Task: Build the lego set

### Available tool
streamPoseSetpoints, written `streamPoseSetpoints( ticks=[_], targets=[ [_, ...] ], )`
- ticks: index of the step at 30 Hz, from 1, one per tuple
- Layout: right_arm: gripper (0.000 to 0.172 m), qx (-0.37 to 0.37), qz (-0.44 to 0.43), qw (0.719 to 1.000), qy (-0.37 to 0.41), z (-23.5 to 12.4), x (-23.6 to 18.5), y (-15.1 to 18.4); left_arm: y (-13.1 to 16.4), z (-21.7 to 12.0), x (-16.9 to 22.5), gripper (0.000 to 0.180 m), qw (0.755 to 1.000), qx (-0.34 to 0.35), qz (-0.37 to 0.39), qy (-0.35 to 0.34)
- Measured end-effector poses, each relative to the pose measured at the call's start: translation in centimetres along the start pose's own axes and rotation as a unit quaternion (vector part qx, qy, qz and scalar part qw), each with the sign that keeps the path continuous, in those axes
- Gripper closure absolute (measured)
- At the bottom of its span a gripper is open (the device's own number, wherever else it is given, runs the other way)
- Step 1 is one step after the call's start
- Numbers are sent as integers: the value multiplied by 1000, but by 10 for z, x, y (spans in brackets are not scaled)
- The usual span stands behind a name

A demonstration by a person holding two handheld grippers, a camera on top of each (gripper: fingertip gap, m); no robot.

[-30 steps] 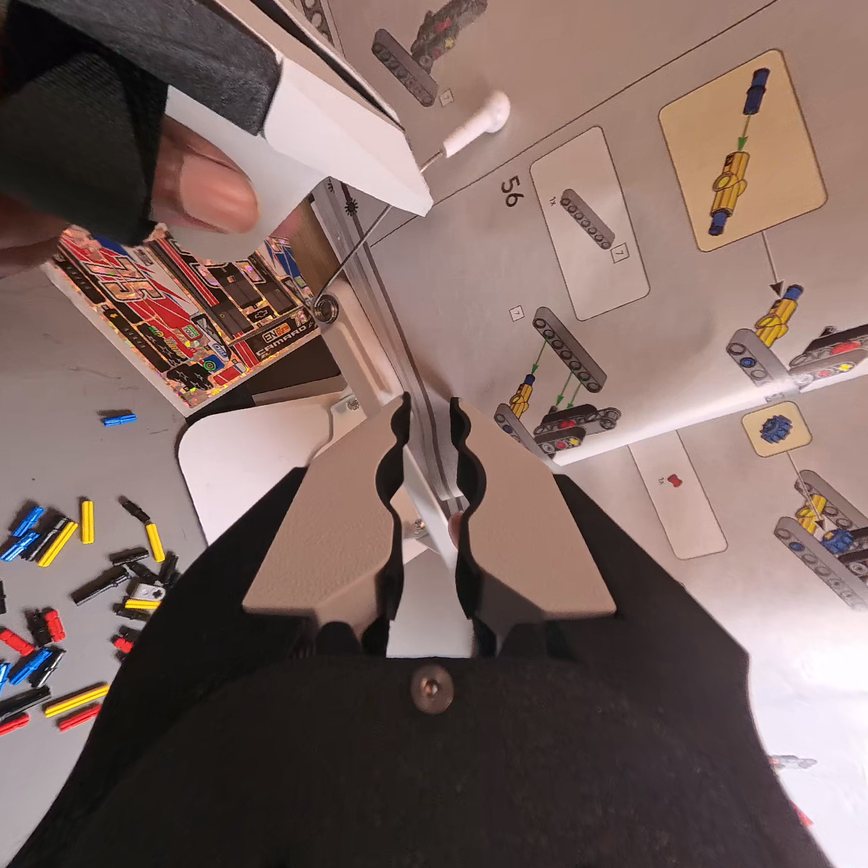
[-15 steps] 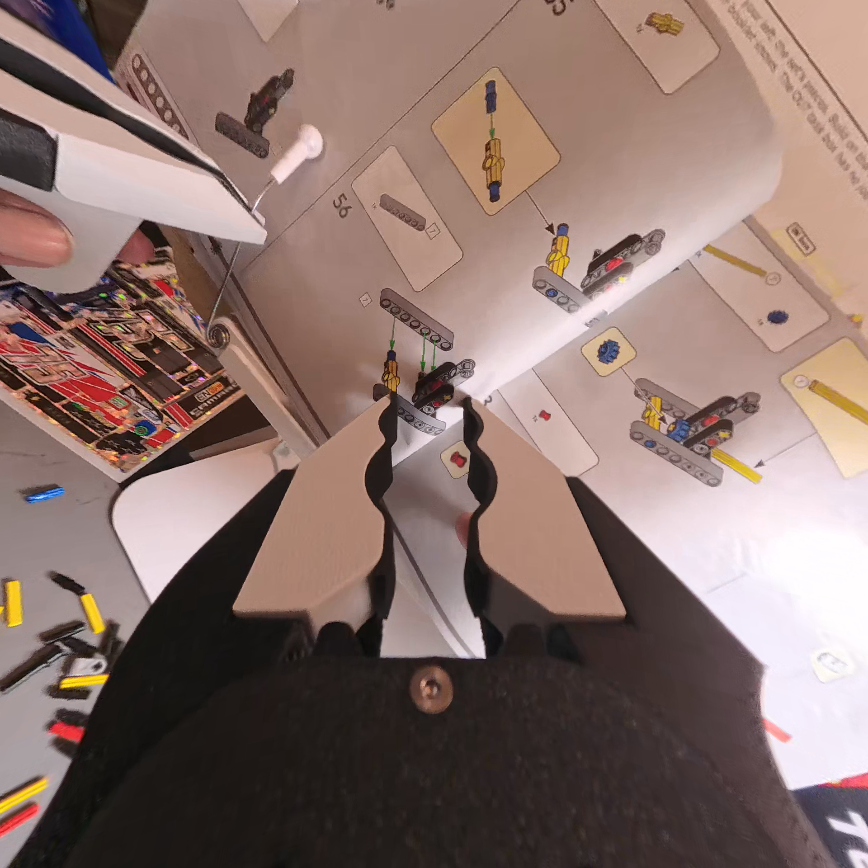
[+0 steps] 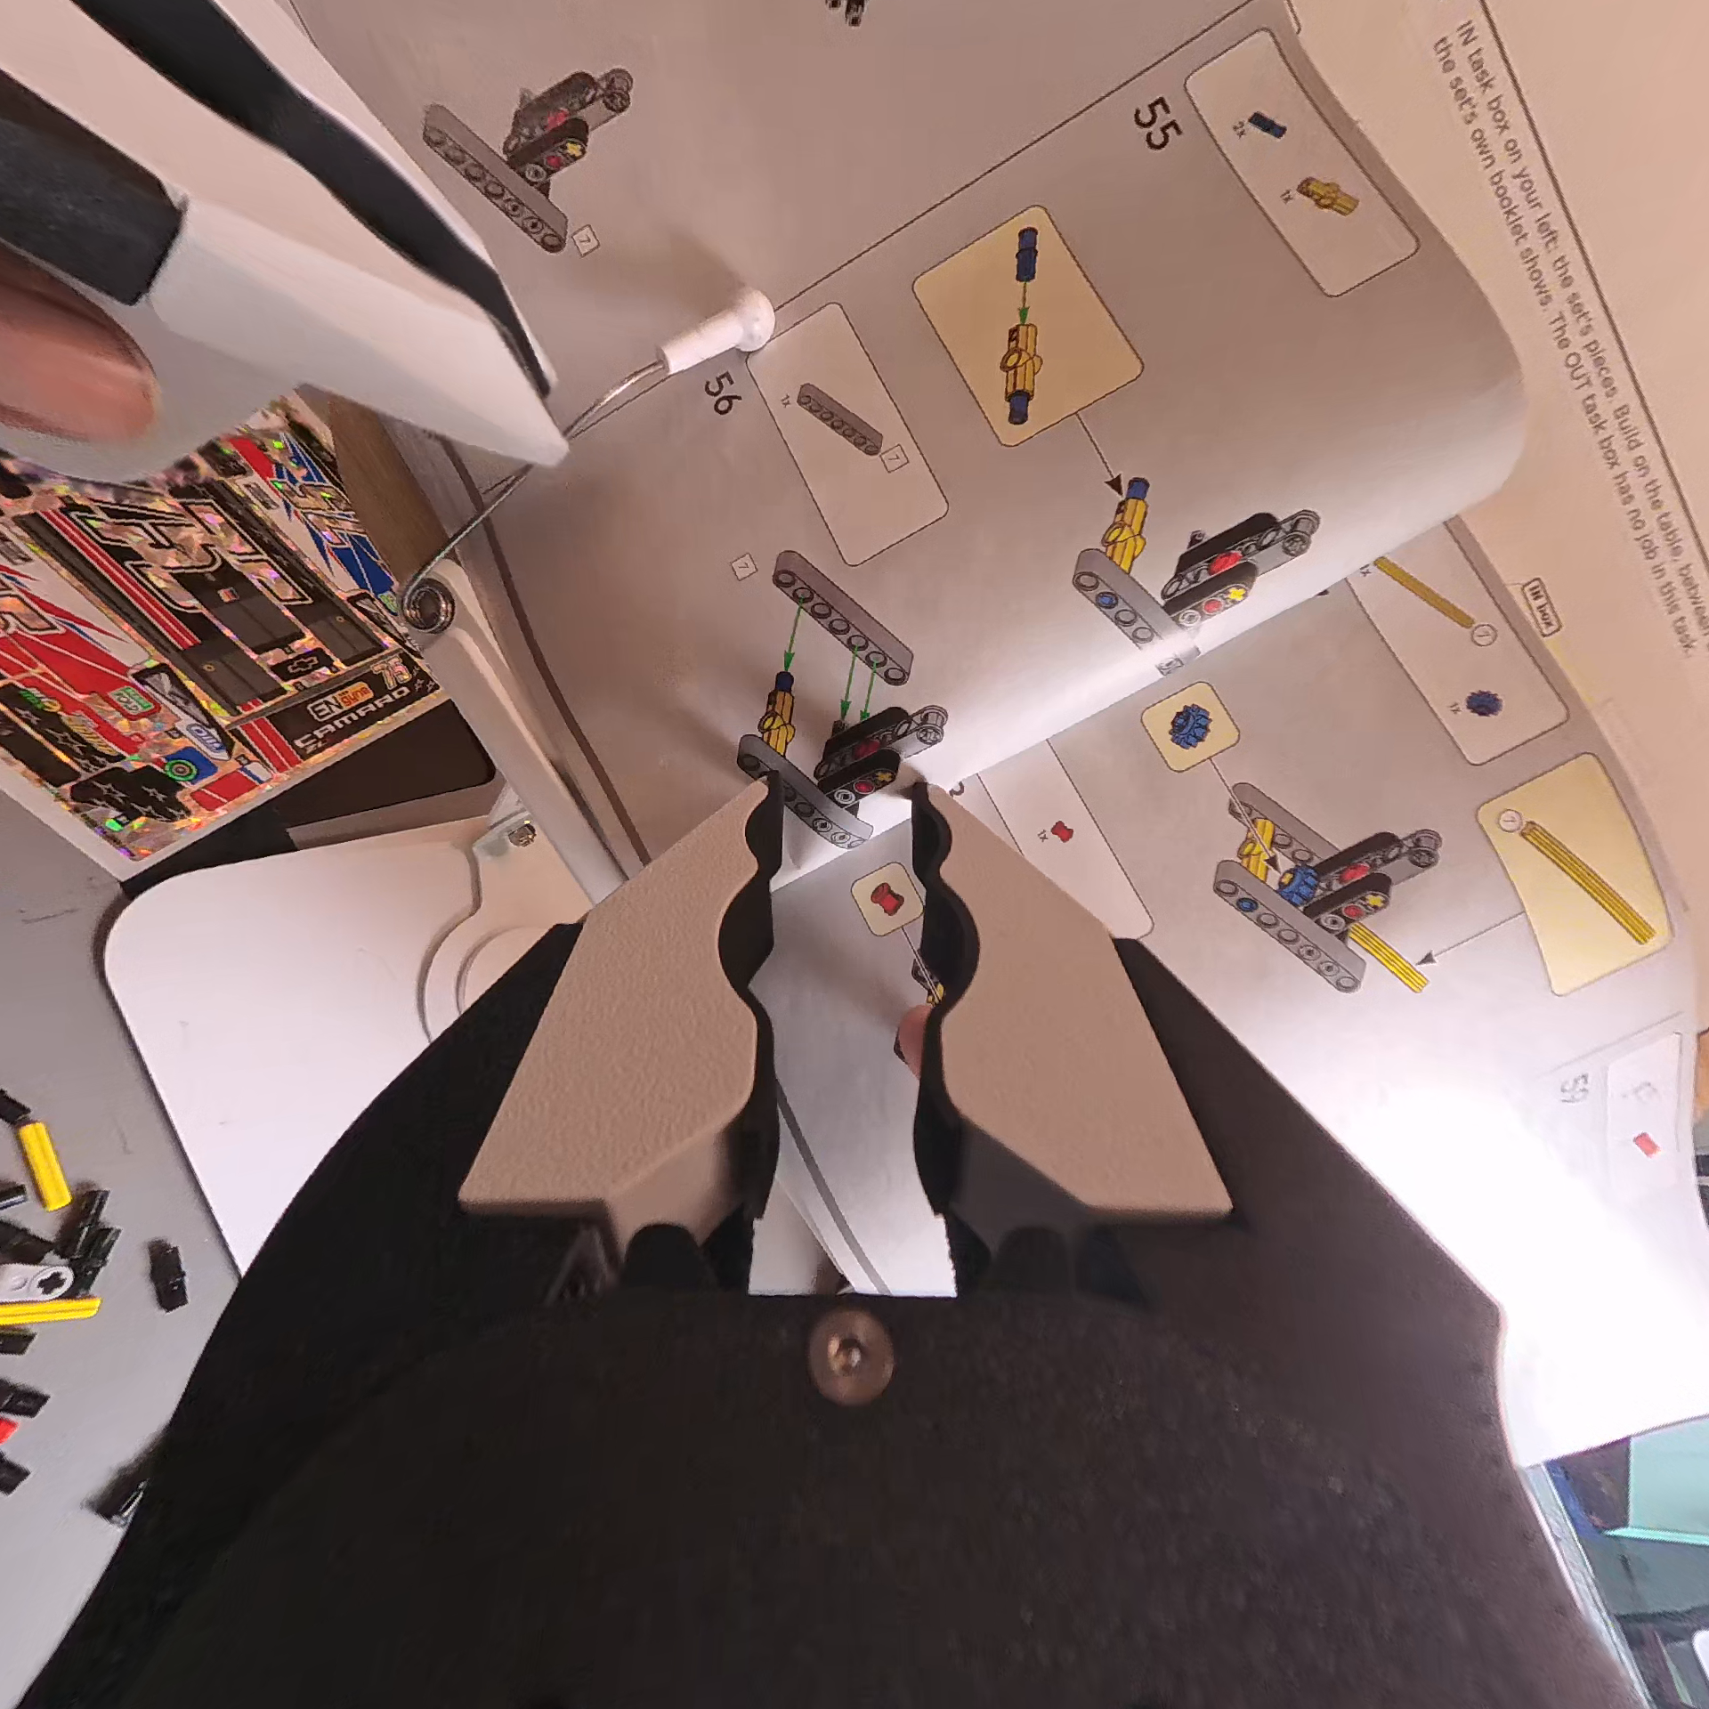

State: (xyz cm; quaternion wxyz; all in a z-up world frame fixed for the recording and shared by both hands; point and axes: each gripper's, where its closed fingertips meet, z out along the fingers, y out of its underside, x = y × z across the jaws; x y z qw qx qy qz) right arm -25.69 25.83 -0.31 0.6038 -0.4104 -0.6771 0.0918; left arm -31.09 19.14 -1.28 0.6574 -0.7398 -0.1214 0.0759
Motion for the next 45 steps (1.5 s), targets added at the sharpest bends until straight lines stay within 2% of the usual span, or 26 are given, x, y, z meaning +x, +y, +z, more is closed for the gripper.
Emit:
streamPoseSetpoints(
  ticks=[4,7,9,14,17,20,23,26,29,31,33,37,39,43,45],
  targets=[
    [147,-1,9,1000,-2,-2,0,-1,0,-2,-1,170,1000,-8,-12,7],
    [146,-3,15,1000,-5,-4,0,-2,4,3,5,160,999,-22,-5,32],
    [146,2,25,1000,-5,-7,1,-3,9,6,0,162,999,-32,-7,19],
    [146,44,129,991,1,-41,16,-1,11,0,-3,163,1000,-14,-17,10],
    [145,61,200,978,24,-71,29,28,4,-14,2,161,1000,20,12,0],
    [145,47,261,962,61,-95,37,83,2,-17,28,166,997,26,68,22],
    [144,2,274,960,59,-97,19,140,-3,-9,70,176,989,31,124,67],
    [145,-31,228,973,20,-81,-15,167,-6,11,113,180,982,20,158,102],
    [138,-55,185,981,10,-56,-33,170,-1,42,140,180,975,-17,200,92],
    [135,-69,157,985,37,-43,-28,169,9,63,146,180,968,-55,232,75],
    [170,-80,113,988,66,-40,-19,166,12,78,144,180,962,-72,259,51],
    [171,-99,39,986,128,-55,10,171,12,89,139,180,953,-96,285,27],
    [171,-108,-29,982,151,-65,24,164,13,92,137,180,956,-88,280,23],
    [171,-151,-176,957,175,-71,43,150,13,93,136,180,956,-80,283,10],
    [169,-156,-215,948,176,-68,51,143,13,93,136,180,954,-85,286,14]
  ],
)
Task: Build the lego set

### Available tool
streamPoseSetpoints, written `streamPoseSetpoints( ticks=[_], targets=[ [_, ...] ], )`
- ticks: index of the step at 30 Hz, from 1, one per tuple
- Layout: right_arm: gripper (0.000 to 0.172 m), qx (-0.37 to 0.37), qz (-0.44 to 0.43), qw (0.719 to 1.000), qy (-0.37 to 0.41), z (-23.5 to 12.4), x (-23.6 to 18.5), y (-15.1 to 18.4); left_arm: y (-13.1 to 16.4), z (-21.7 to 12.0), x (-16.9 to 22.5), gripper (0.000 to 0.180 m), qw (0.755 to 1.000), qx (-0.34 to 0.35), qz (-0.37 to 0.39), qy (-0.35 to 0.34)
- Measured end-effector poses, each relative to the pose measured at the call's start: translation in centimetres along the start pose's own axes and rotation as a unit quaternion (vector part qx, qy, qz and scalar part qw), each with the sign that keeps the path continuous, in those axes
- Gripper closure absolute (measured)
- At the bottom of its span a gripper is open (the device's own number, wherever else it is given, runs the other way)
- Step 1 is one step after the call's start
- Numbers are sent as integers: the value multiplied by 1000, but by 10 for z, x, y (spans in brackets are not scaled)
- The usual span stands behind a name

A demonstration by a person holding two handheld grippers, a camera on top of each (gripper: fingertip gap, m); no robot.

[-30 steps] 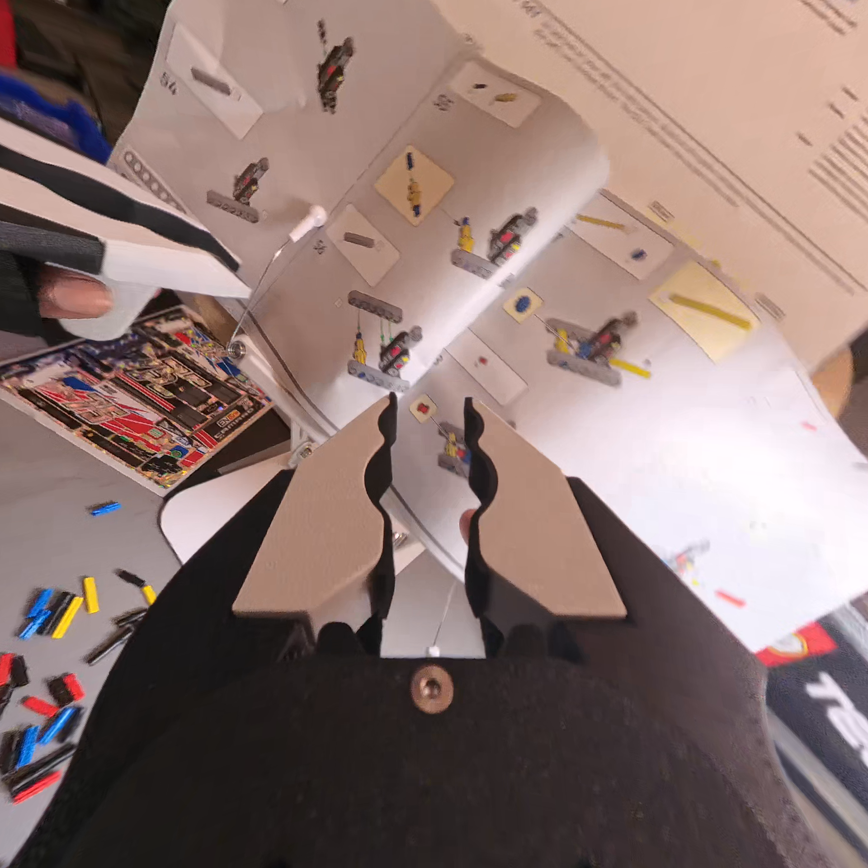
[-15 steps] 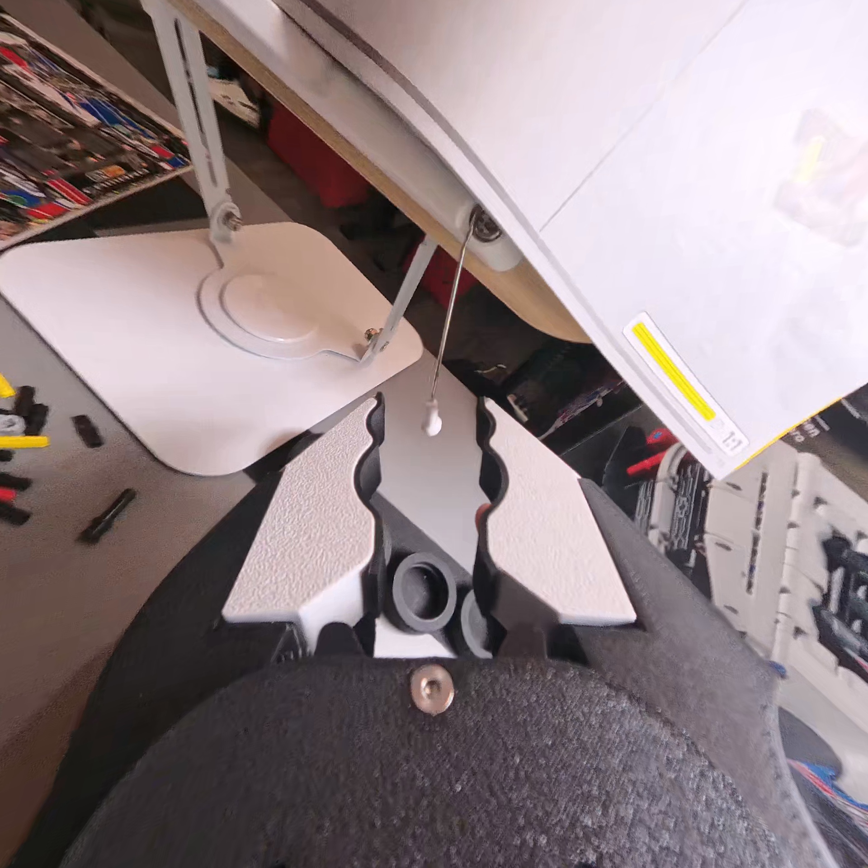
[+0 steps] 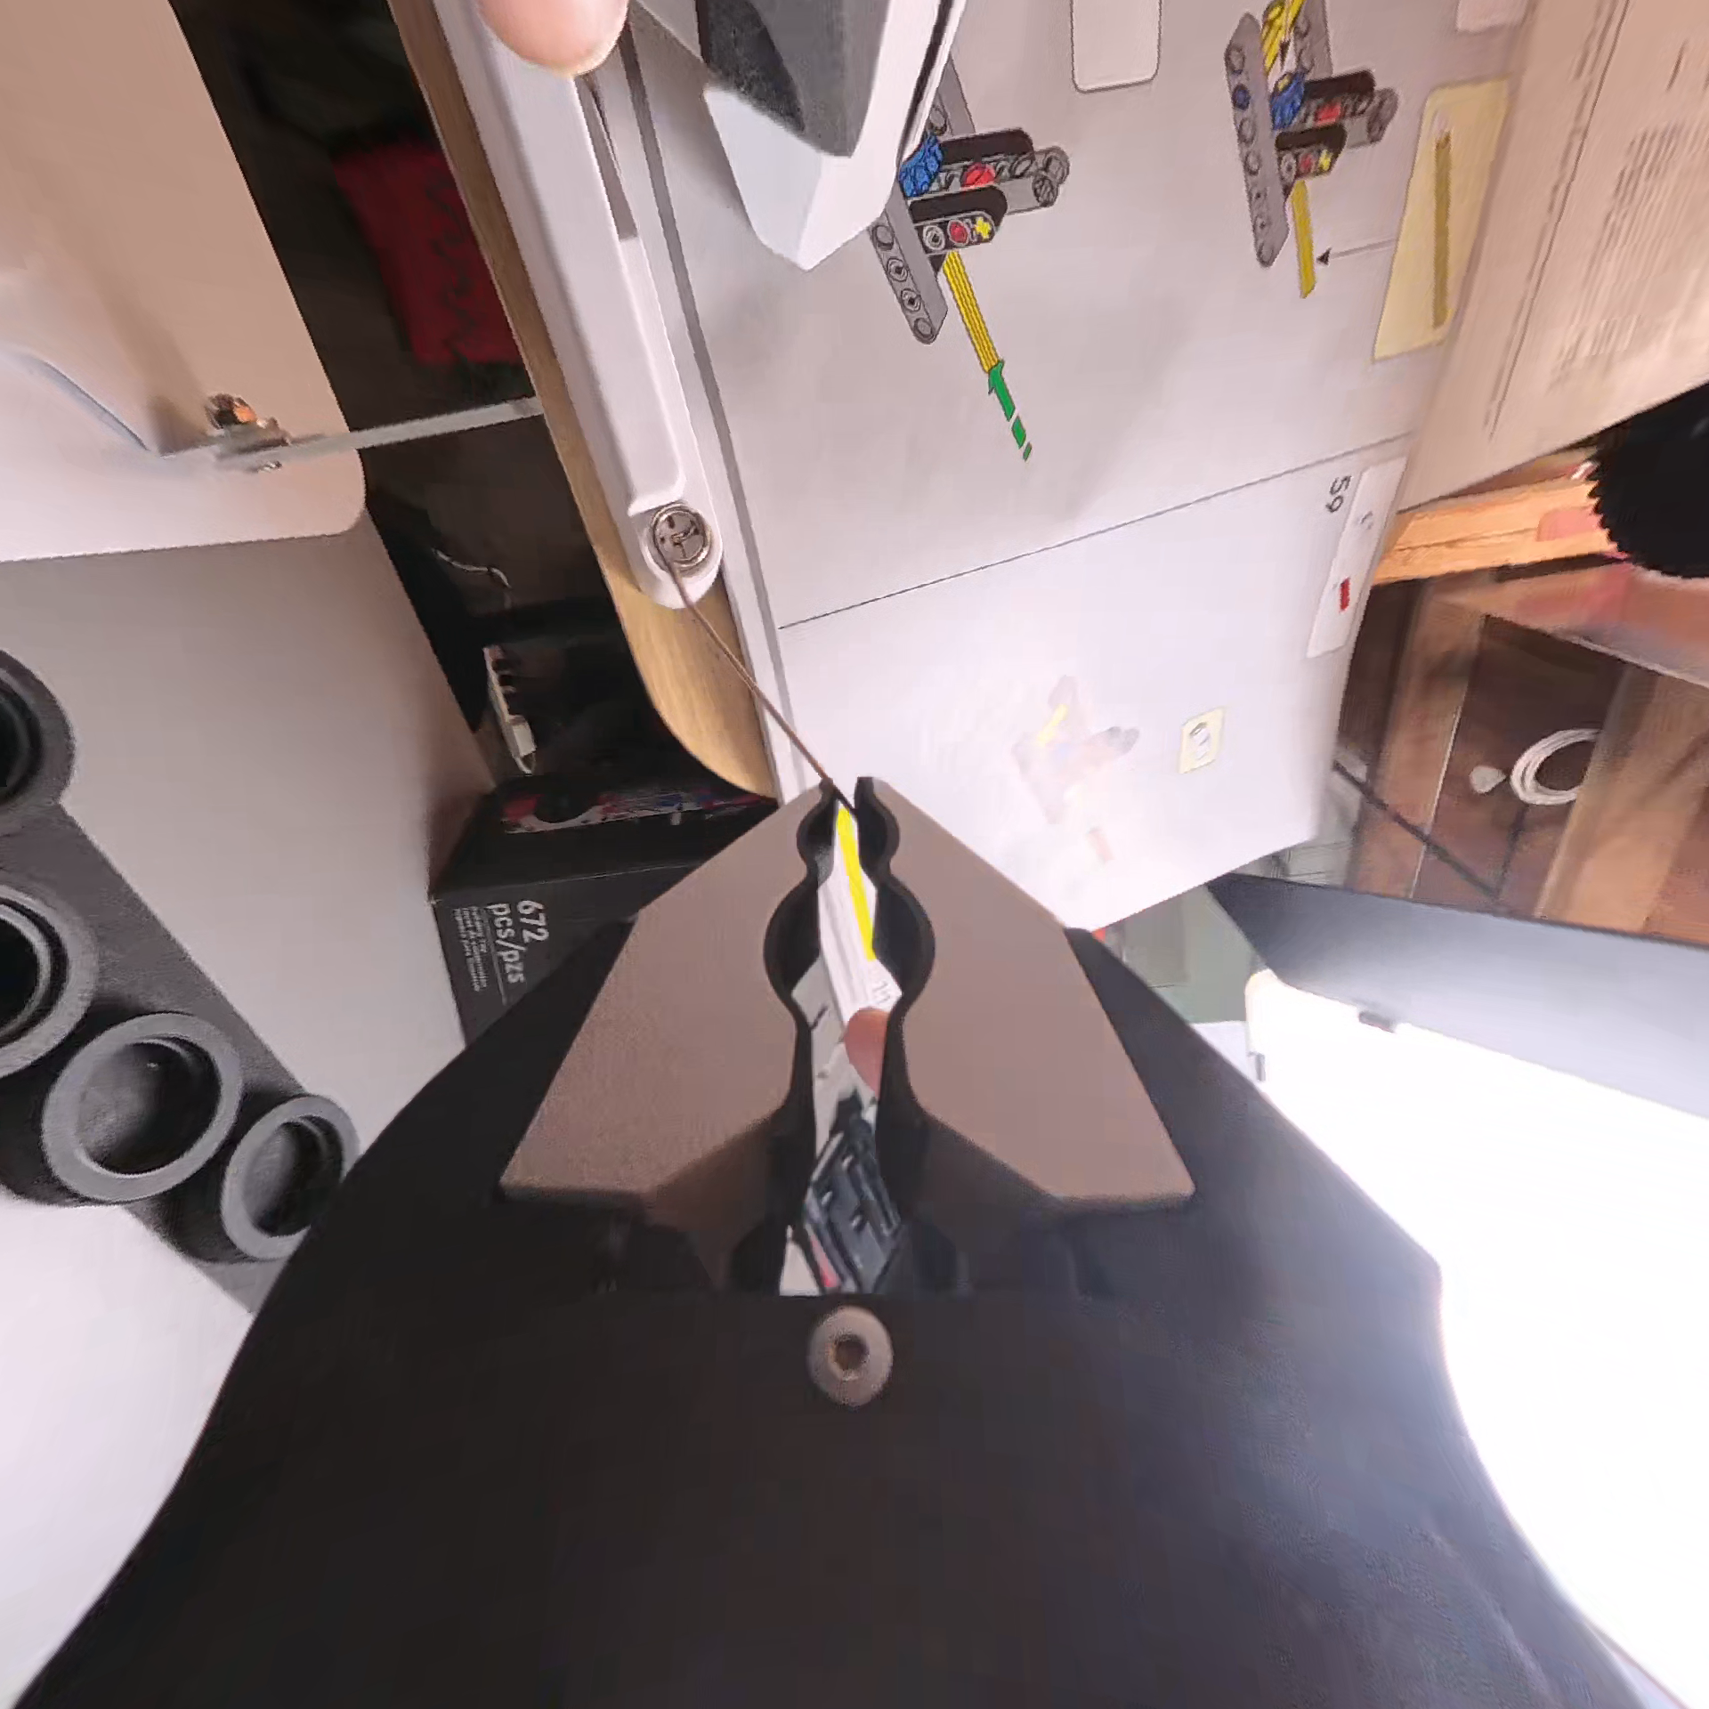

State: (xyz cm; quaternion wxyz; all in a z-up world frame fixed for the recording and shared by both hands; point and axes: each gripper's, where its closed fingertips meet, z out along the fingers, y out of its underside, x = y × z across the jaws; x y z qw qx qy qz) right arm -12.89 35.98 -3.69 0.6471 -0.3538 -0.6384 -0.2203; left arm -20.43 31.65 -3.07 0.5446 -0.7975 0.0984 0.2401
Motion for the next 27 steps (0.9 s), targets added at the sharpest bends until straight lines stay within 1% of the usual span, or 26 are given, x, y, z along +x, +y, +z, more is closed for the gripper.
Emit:
streamPoseSetpoints(
  ticks=[4,7,8,10,11,13,14,15,16,18,20,22,23,25,27],
  targets=[
    [167,12,-24,1000,-5,17,8,-7,1,-2,0,180,1000,1,-9,10],
    [164,21,-6,1000,-21,23,7,-7,5,-2,0,180,1000,-2,-5,9],
    [163,20,-2,999,-26,21,7,-6,6,-3,0,180,1000,1,-4,13],
    [151,25,13,999,-28,13,8,-5,5,-6,2,180,1000,11,-8,23],
    [149,28,26,999,-31,7,9,-4,3,-9,2,180,999,21,-15,26],
    [146,40,76,996,-38,-10,13,-3,0,-19,1,180,998,44,-30,32],
    [146,50,120,990,-44,-21,16,-2,-3,-27,-1,180,997,62,-43,34],
    [144,61,179,980,-58,-32,18,-3,-5,-36,-3,180,994,79,-63,36],
    [143,74,247,963,-79,-45,19,-5,-5,-46,-6,180,991,93,-87,38],
    [136,99,369,917,-117,-72,22,-9,-3,-69,-12,180,983,120,-130,39],
    [128,115,454,872,-140,-98,24,-9,4,-93,-19,180,977,139,-159,33],
    [119,131,508,836,-161,-125,20,-10,17,-117,-25,180,971,147,-185,30],
    [119,136,527,823,-165,-138,17,-10,24,-129,-28,179,968,150,-198,29],
    [120,146,556,799,-176,-162,11,-11,38,-152,-34,176,964,152,-216,23],
    [127,150,581,778,-188,-184,0,-13,52,-173,-39,172,962,151,-226,17]
  ],
)
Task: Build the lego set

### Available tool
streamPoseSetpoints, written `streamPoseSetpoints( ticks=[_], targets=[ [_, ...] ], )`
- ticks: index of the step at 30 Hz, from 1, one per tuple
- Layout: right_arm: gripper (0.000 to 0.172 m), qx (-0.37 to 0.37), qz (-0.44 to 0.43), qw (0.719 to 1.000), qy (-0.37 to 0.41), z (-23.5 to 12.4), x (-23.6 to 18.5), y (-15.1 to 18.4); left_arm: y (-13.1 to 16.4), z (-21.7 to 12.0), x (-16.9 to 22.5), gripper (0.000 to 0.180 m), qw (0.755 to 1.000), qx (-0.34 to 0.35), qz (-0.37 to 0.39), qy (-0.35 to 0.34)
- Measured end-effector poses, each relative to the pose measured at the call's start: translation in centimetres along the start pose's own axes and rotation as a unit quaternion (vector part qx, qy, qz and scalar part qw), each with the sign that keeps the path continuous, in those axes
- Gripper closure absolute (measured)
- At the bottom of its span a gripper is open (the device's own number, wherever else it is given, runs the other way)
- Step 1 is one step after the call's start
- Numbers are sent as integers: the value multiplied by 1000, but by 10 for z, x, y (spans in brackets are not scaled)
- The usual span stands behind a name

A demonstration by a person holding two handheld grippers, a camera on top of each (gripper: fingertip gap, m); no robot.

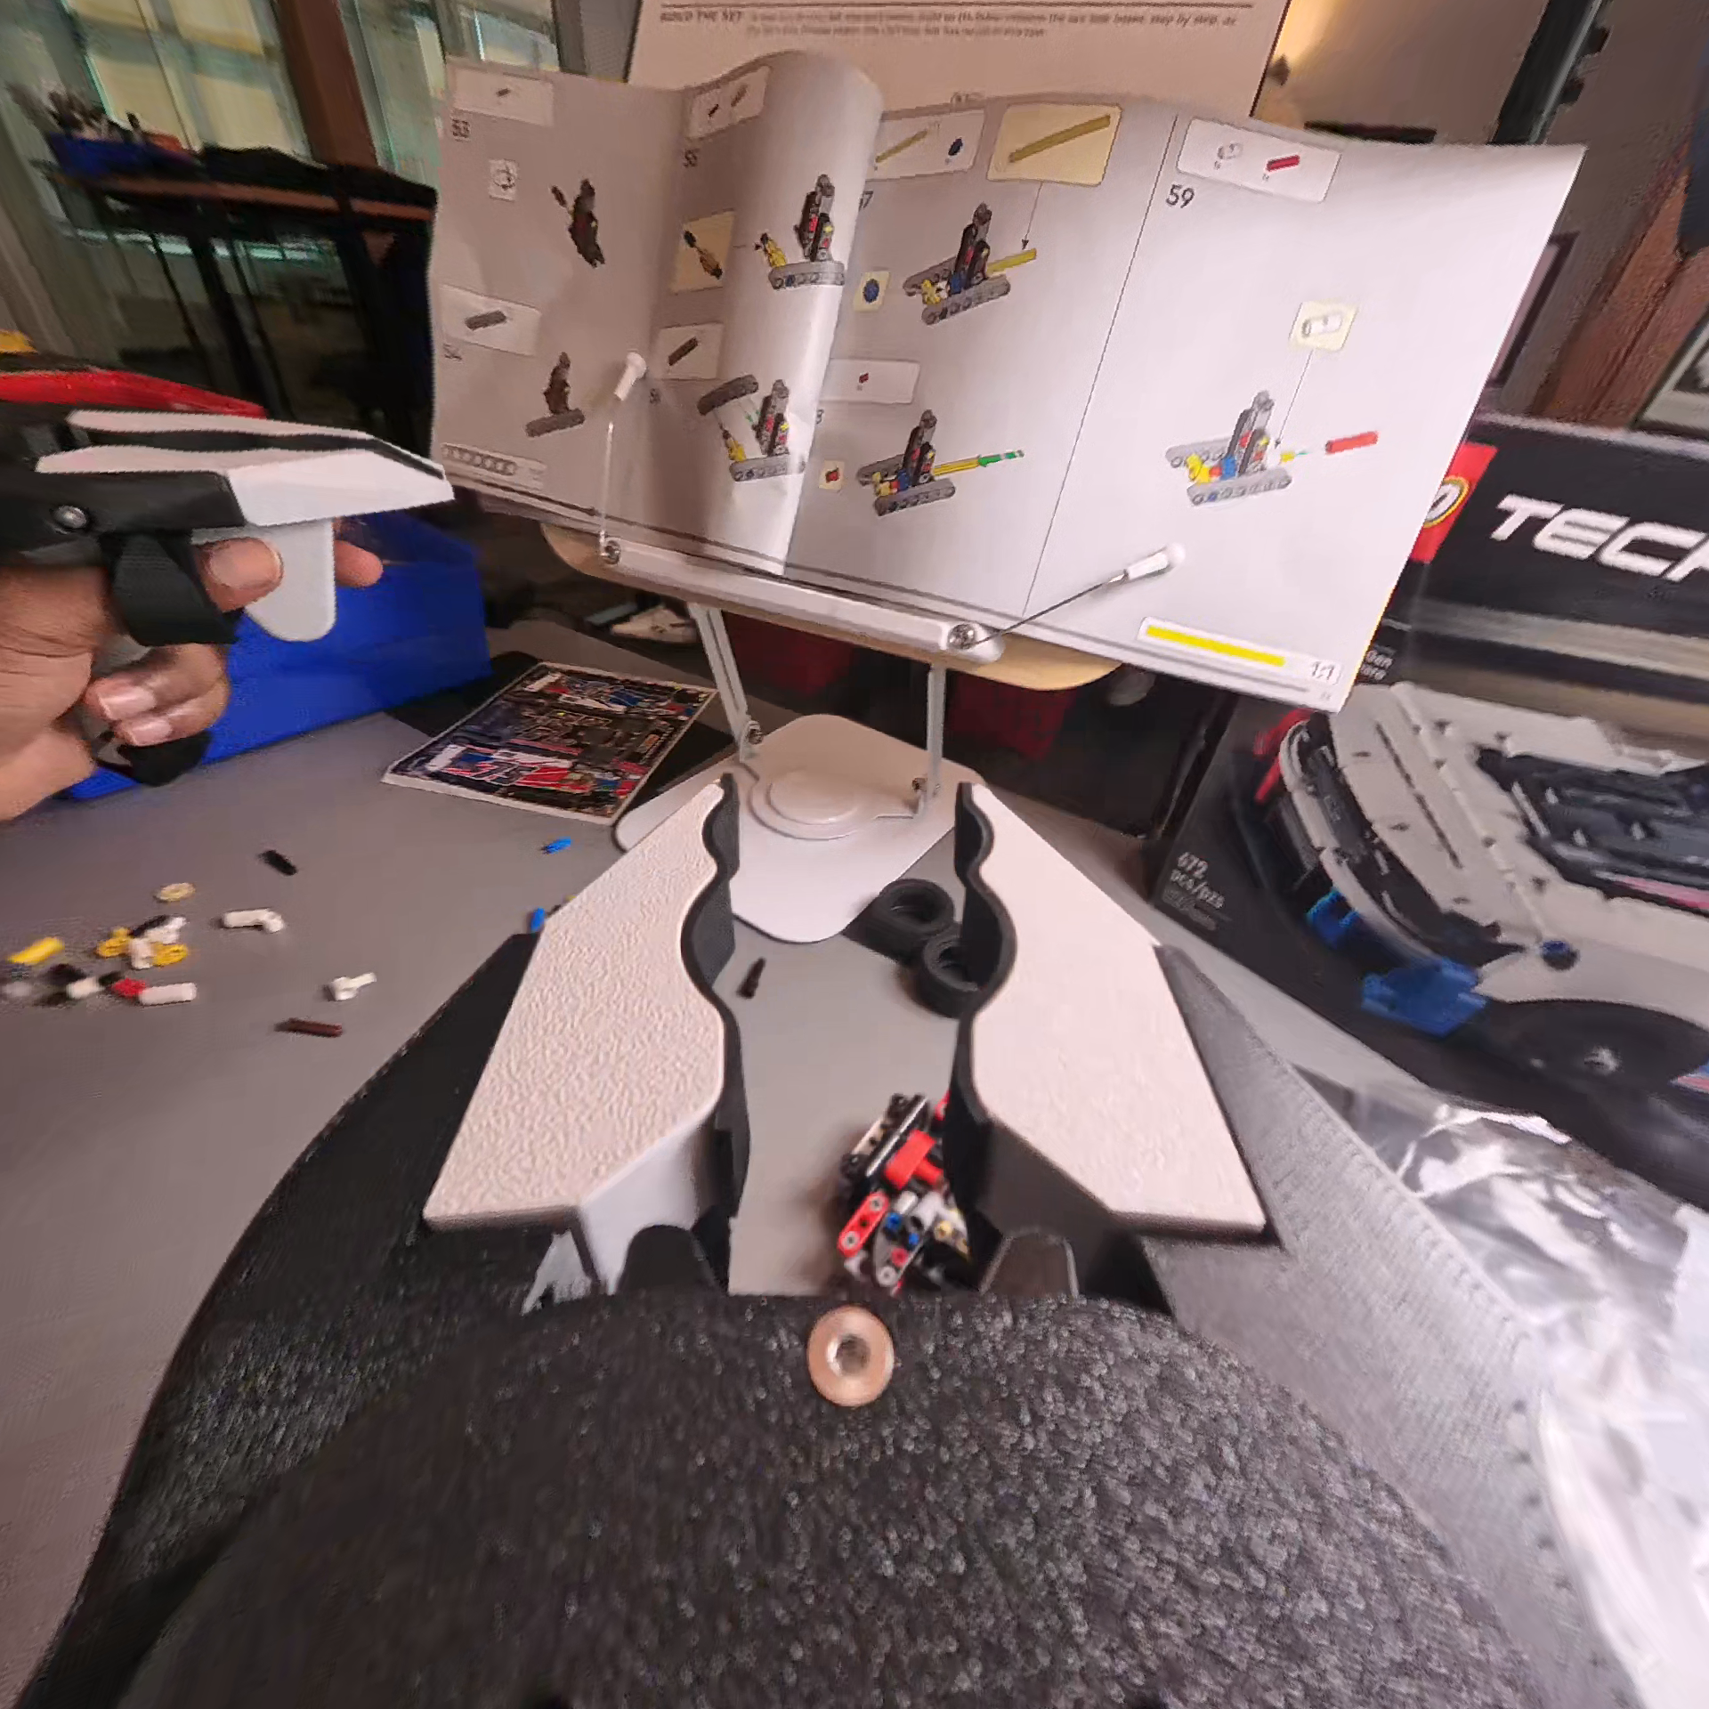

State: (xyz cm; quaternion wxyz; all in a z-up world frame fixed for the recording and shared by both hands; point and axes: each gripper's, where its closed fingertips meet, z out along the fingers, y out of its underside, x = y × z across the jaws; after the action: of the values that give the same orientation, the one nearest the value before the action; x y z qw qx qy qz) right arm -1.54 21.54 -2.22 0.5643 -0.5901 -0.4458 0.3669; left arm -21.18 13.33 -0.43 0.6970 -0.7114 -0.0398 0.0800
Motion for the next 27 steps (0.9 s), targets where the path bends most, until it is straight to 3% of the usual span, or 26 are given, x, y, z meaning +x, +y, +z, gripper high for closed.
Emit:
streamPoseSetpoints(
  ticks=[5,11,15,23,27],
  targets=[
    [141,11,51,998,-20,-26,-31,32,7,-45,-22,159,1000,-4,-12,-26],
    [172,61,46,997,-9,-35,-30,46,9,-68,-45,152,998,23,-24,-51],
    [172,98,49,994,-9,-43,-26,42,15,-71,-57,150,997,37,-6,-63],
    [167,105,-44,993,-11,-41,-46,50,31,-72,-69,136,993,61,23,-95],
    [167,91,-73,993,-18,-35,-56,59,26,-67,-75,148,993,64,10,-101]
  ],
)
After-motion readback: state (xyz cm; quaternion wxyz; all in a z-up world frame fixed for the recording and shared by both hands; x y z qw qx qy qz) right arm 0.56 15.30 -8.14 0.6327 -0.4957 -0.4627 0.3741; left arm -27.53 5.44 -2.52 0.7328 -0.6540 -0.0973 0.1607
